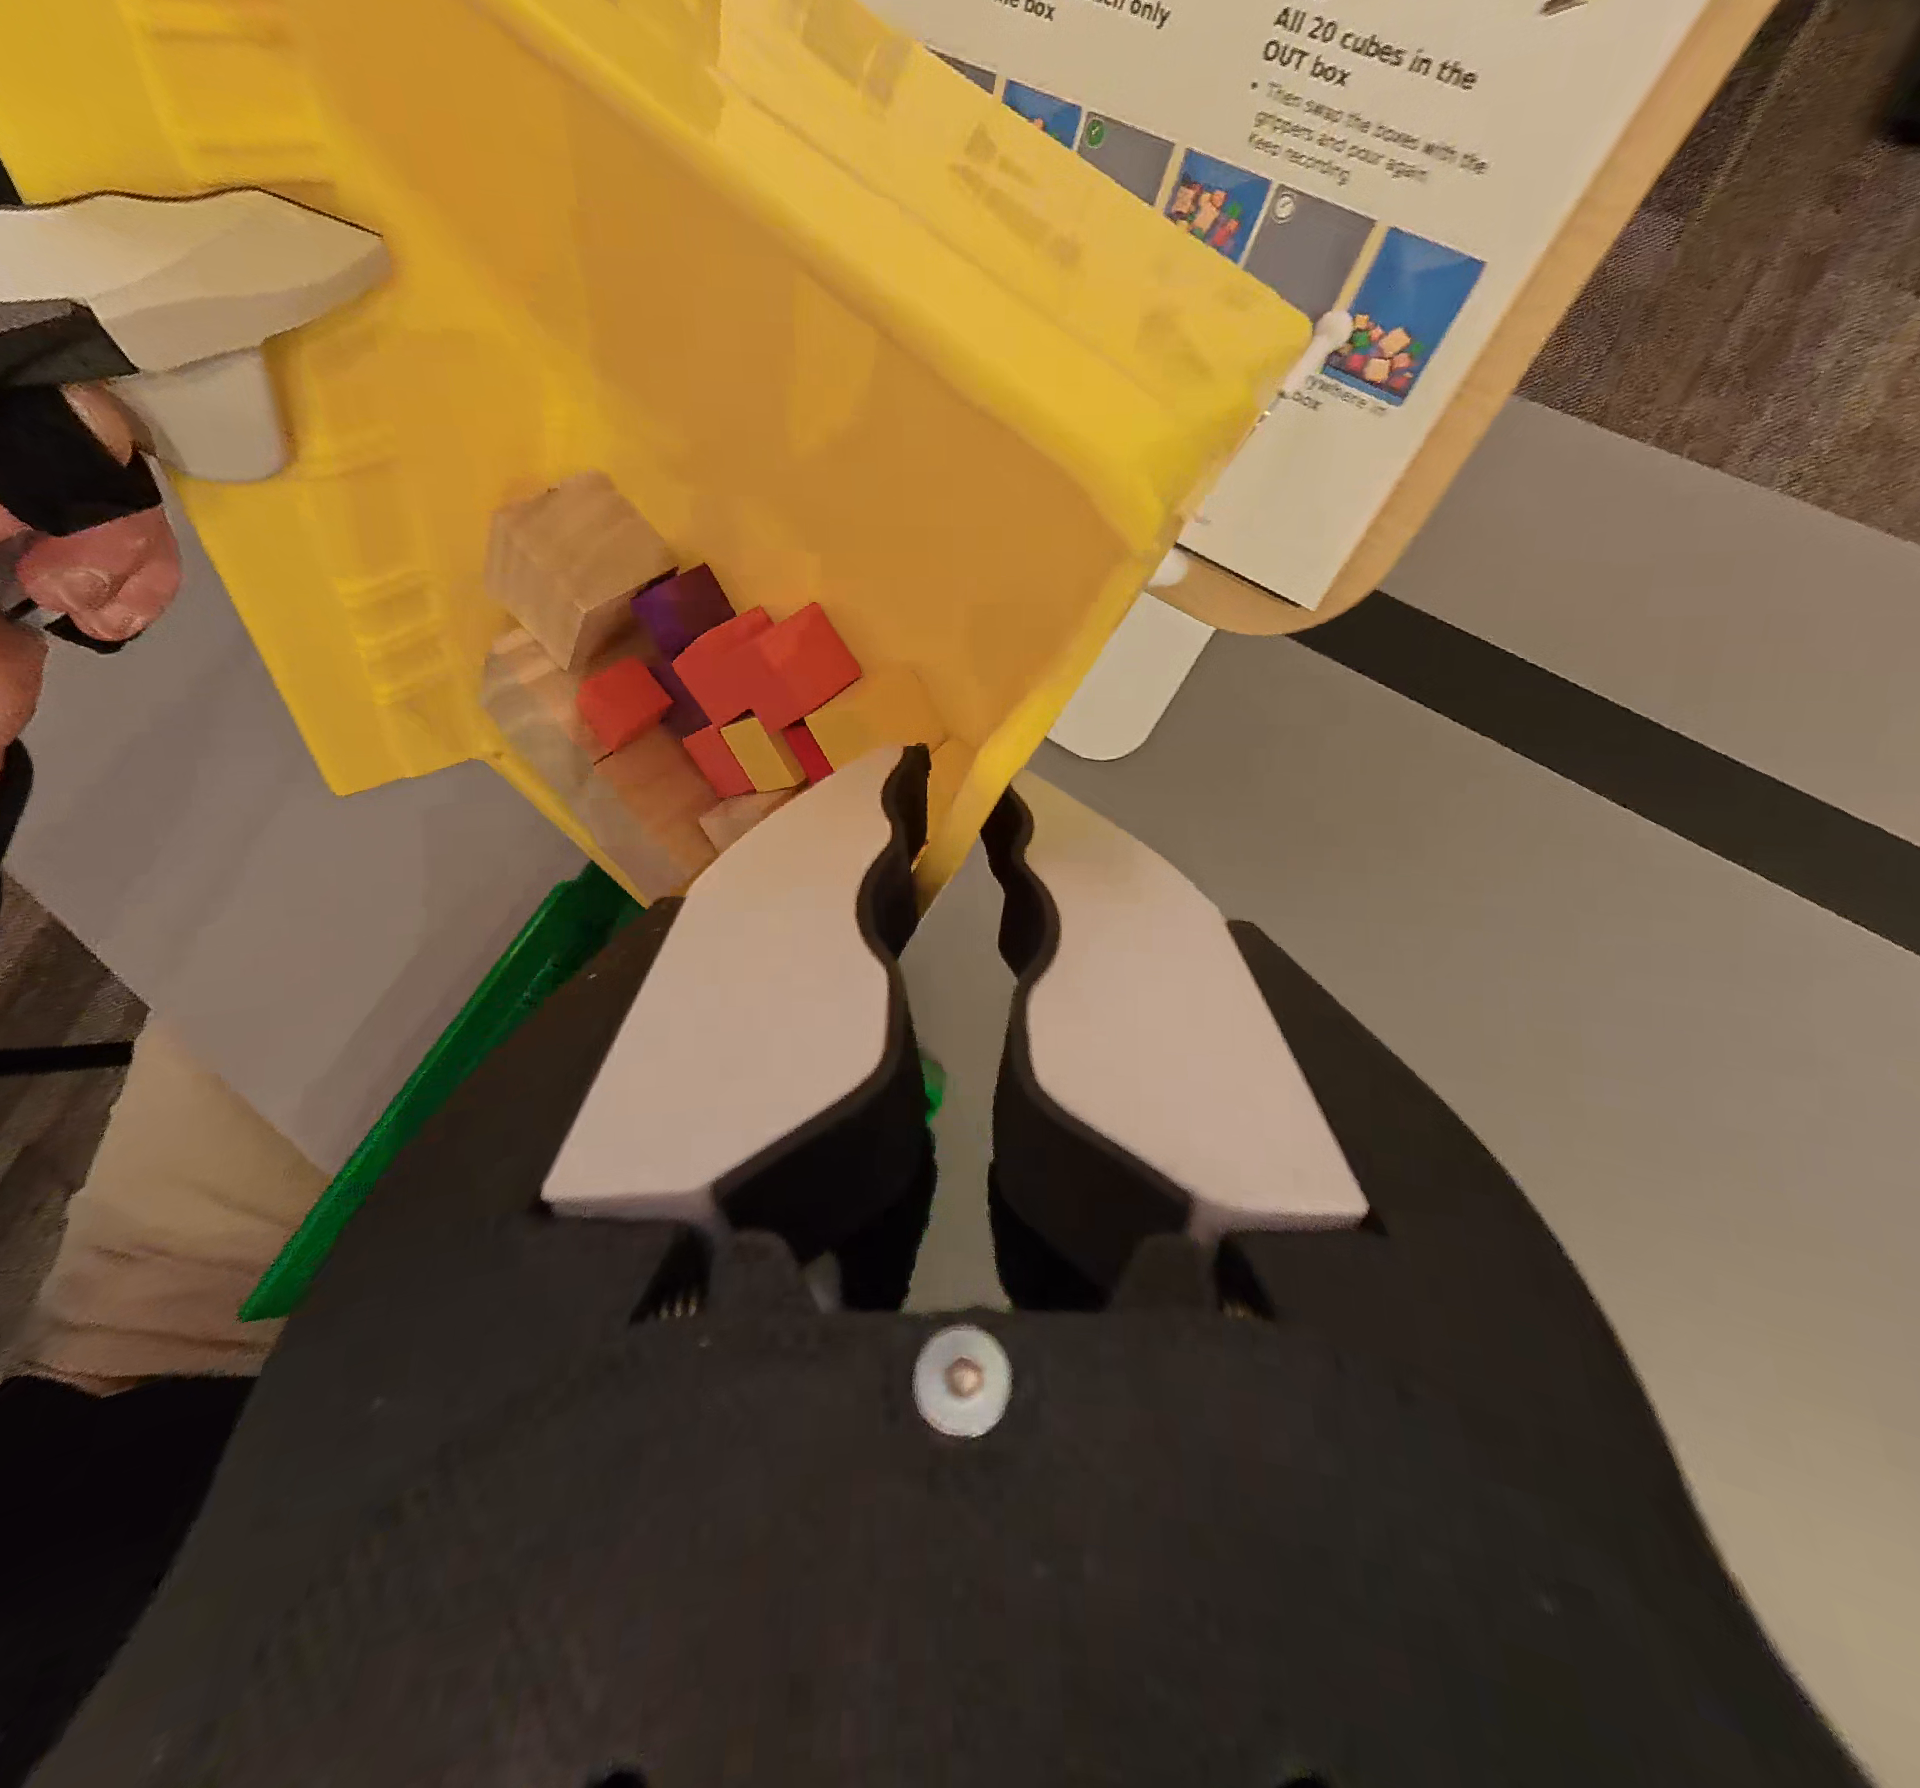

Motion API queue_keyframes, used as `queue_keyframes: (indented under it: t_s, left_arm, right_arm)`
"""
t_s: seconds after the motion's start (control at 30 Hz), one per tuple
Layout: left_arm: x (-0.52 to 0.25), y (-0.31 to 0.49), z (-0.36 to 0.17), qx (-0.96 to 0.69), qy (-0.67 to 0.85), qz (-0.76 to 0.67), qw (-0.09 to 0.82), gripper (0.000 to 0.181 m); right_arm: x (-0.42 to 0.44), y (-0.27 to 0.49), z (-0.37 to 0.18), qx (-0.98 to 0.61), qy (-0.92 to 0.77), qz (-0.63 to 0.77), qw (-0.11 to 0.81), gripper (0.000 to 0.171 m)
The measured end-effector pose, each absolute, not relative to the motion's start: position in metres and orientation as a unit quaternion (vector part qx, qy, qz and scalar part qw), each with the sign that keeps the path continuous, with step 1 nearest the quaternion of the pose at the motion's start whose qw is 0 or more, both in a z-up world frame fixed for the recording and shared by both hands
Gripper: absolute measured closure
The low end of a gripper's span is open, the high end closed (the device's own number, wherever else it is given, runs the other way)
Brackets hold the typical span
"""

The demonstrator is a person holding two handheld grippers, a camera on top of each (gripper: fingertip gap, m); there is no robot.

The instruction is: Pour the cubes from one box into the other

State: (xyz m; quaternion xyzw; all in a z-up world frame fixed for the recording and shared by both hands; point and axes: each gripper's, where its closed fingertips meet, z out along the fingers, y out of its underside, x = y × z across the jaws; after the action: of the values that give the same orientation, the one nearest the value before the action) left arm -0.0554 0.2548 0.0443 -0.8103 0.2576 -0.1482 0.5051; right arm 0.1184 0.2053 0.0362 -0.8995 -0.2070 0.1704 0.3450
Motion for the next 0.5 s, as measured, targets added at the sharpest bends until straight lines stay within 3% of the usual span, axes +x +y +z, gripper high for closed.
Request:
queue_keyframes:
  t_s: [0.5]
  left_arm:
    - [-0.04,0.235,0.033,-0.767,0.241,-0.169,0.57,0.169]
  right_arm:
    - [0.134,0.186,0.036,-0.882,-0.203,0.108,0.411,0.166]
